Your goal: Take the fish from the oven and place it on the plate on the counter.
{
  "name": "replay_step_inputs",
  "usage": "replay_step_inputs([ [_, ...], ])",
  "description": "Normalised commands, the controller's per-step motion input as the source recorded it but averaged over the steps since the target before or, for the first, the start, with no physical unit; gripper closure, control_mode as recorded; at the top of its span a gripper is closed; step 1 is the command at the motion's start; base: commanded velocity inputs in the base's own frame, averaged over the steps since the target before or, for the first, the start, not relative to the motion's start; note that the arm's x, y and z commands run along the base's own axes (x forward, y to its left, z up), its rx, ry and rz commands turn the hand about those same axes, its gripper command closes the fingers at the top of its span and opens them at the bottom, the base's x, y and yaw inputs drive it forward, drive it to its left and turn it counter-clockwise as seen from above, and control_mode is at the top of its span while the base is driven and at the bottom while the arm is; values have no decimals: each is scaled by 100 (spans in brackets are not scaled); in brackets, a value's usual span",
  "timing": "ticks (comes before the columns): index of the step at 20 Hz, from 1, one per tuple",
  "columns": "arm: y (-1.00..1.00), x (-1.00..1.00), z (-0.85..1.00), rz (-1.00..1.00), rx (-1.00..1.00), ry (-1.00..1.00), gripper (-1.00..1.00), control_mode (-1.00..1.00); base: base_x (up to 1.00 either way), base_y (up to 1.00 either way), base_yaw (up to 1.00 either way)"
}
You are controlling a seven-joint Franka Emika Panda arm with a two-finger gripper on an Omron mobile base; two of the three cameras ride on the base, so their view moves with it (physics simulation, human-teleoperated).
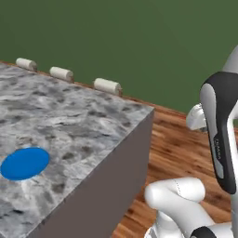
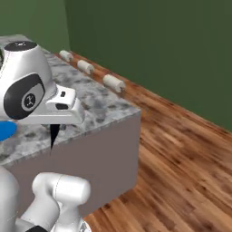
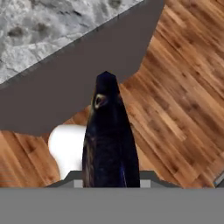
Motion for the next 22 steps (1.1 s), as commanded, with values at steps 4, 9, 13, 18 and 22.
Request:
replay_step_inputs([
  [4,0,0,0,0,0,0,100,100,29,19,77],
  [9,0,0,0,0,0,0,100,100,76,3,78],
  [13,0,0,0,0,0,0,100,100,79,22,67],
  [18,0,0,0,0,0,0,100,100,56,4,67],
  [22,0,0,0,0,0,0,100,100,7,9,49],
])
